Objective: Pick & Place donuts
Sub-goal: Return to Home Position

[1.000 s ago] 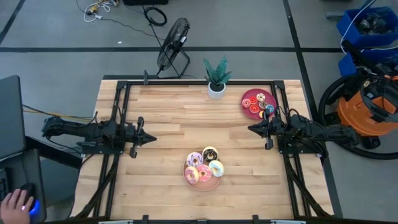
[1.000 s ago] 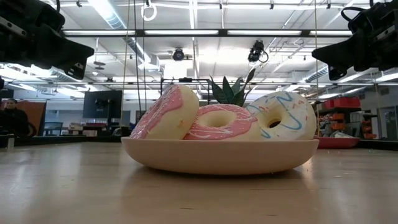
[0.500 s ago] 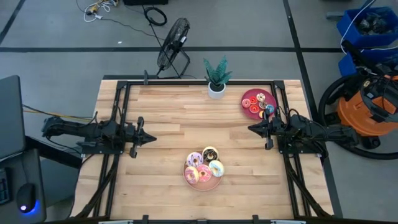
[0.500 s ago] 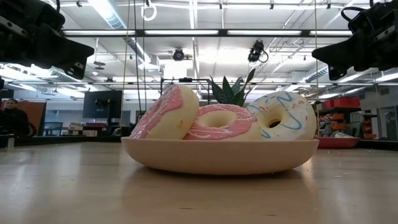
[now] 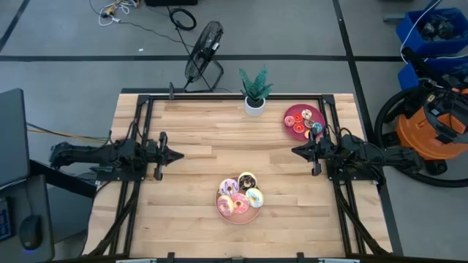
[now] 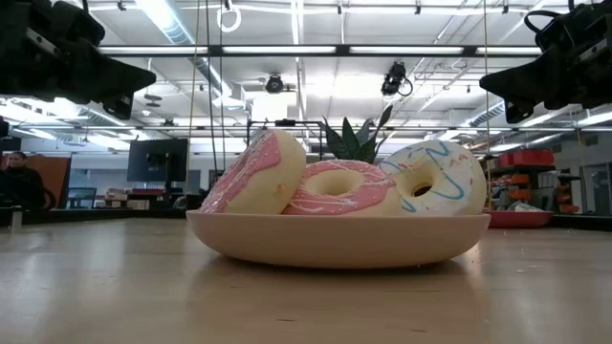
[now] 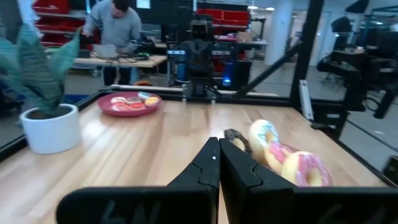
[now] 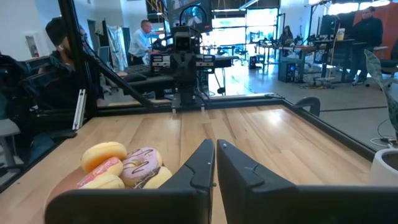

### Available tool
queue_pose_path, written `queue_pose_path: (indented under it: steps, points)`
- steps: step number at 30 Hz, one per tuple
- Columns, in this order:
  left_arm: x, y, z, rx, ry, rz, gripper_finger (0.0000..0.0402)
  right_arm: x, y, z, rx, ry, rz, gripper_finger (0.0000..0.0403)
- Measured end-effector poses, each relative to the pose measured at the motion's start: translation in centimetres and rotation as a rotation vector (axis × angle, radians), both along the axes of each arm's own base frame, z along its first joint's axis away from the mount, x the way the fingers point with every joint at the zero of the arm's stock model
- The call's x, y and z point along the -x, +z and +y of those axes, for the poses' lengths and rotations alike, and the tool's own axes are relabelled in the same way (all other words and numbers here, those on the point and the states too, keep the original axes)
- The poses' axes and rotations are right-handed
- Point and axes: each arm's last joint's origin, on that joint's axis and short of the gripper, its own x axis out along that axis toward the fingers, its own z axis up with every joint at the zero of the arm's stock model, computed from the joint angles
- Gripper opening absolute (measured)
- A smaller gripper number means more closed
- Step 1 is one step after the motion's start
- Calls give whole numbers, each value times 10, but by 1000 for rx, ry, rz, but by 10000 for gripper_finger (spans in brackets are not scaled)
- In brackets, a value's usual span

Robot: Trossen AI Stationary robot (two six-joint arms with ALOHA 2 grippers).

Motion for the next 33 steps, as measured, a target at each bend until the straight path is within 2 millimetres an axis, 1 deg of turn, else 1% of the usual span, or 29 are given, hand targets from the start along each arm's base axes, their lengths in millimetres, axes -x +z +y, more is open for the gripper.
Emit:
queue_pose_path:
  steps: [5,13,33]
  points:
    - [1,1,3,0,27,-11,7,0,0,0,0,0,0,29]
    - [7,7,3,4,31,-92,7,0,0,0,0,0,0,29]
    - [5,6,4,3,41,-75,7,0,0,0,0,0,0,29]
